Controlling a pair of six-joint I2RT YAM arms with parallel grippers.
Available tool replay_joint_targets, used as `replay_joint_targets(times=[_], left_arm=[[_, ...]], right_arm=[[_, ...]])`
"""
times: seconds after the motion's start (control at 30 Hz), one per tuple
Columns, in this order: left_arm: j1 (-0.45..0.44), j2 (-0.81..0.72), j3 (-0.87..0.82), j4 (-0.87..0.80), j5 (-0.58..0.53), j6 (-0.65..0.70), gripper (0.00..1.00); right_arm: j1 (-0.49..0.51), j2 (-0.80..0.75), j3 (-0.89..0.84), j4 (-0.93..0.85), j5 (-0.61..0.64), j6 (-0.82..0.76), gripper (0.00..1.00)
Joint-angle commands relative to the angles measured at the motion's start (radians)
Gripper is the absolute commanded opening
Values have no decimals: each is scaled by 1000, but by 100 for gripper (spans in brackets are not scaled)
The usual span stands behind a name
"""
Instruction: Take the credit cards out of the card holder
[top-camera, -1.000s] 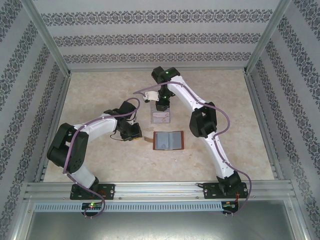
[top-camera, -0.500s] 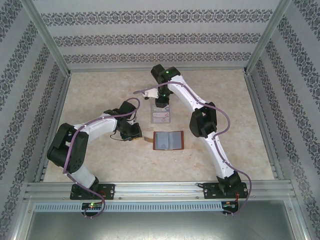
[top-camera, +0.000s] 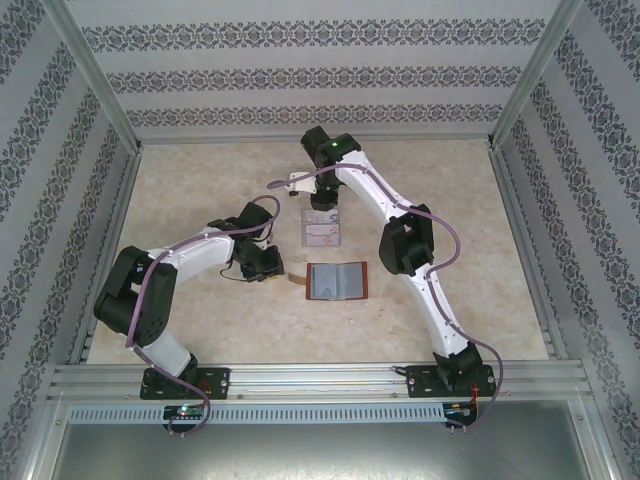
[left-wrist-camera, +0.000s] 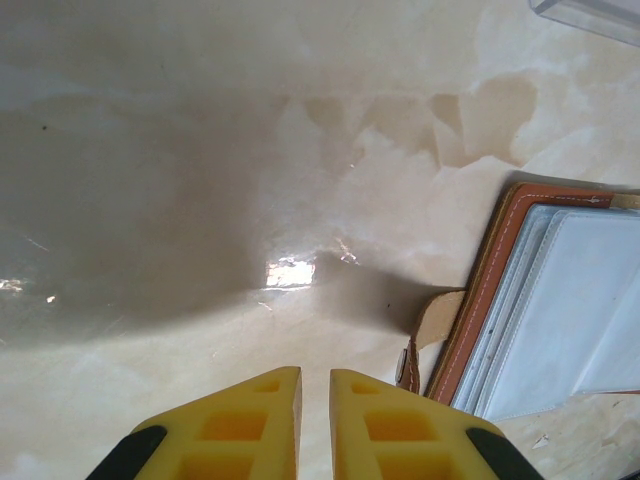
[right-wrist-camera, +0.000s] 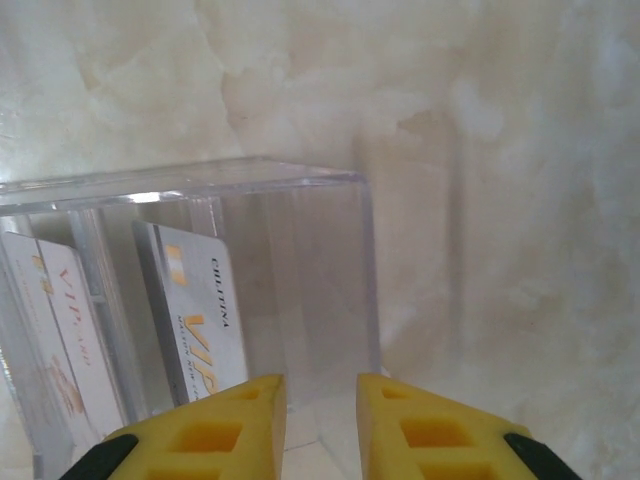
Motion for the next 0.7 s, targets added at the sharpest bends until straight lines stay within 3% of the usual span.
replay_joint_targets(times=[0.0,0.67], left_arm=[[12,-8,6,21,15,-5,15],[12,-14,-5,26,18,-8,15]], right_arm=[[2,-18,7,6,32,11,26],[21,-8,-56,11,22,-2,32]])
